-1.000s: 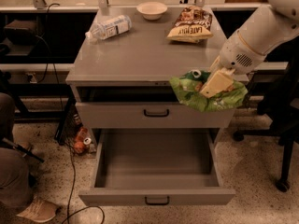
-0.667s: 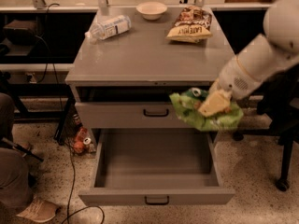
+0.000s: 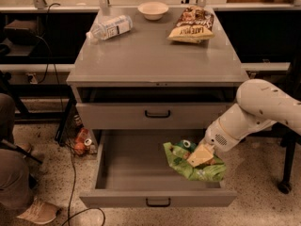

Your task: Place green rice chip bag into middle drawer

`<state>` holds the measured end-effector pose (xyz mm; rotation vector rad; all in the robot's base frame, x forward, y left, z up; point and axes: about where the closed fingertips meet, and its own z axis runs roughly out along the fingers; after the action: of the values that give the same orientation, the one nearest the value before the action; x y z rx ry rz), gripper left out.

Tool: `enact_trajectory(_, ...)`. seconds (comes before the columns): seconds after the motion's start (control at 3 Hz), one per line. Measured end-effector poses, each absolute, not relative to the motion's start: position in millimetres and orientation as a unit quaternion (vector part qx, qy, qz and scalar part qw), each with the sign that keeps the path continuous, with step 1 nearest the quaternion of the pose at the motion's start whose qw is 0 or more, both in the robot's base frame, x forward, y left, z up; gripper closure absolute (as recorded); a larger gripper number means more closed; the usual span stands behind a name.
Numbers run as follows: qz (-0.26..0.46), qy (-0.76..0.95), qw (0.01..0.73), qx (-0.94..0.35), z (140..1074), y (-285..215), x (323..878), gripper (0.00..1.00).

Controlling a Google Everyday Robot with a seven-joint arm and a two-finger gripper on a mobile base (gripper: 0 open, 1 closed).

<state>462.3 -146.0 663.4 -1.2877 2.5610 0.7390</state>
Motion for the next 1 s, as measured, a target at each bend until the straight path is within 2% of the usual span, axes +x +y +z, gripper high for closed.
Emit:
enact_trajectory(0.33,0.249,0.862,0.091,-0.433,663,-146,462,1.00)
enact_trajectory(1.0,0.320,0.857,0.118,-0.386,609,-118,473,1.00)
